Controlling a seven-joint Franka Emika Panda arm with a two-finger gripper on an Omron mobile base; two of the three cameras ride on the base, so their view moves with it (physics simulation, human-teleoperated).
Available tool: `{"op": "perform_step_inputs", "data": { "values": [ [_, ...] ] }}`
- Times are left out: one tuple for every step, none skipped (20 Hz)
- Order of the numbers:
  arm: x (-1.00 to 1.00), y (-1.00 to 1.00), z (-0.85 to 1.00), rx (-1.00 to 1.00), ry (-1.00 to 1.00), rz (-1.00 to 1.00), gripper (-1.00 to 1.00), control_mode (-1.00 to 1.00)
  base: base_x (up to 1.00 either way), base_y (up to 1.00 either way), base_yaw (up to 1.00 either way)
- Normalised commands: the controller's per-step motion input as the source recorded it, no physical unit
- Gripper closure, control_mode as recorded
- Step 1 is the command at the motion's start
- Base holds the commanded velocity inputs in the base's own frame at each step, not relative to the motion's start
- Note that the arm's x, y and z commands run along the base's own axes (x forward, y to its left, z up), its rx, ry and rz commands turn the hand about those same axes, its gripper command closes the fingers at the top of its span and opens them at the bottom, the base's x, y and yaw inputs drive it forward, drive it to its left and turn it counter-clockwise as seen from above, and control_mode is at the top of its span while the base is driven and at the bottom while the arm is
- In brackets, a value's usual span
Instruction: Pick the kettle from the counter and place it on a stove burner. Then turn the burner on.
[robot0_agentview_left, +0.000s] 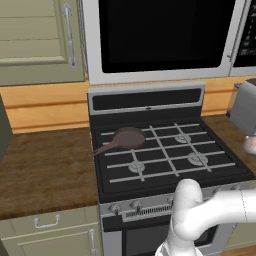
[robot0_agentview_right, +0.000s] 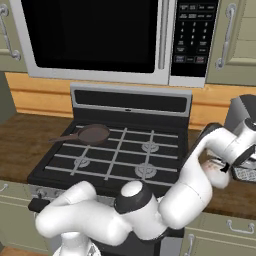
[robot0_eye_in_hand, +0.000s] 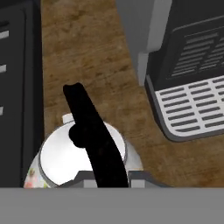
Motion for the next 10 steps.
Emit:
{"op": "perform_step_inputs", "data": {
  "values": [
    [-0.14,0.59,0.27,0.0,-0.21,0.01,1.0,-1.0,0.0,0.0,0.0],
    [-0.11,0.8,0.3,0.0,-0.2,0.03,1.0,-1.0,0.0,0.0,0.0],
    [-0.11,1.0,0.26,0.0,-0.2,0.03,1.0,-1.0,0.0,0.0,0.0],
    [-0.09,1.0,0.24,0.0,-0.21,0.03,1.0,-1.0,0.0,0.0,0.0],
    [-0.06,1.0,0.22,-0.01,-0.21,0.03,1.0,-1.0,0.0,0.0,0.0],
    [-0.05,1.0,0.15,-0.01,-0.22,0.03,1.0,-1.0,0.0,0.0,0.0],
    [-0.03,1.0,0.14,-0.01,-0.23,0.02,1.0,-1.0,0.0,0.0,0.0],
    [0.0,1.0,0.09,0.0,-0.23,0.02,1.0,-1.0,0.0,0.0,0.0],
    [0.0,1.0,0.07,0.0,-0.23,0.01,1.0,-1.0,0.0,0.0,0.0],
    [0.0,1.0,0.06,0.0,-0.22,0.0,1.0,-1.0,0.0,0.0,0.0]
  ]
}}
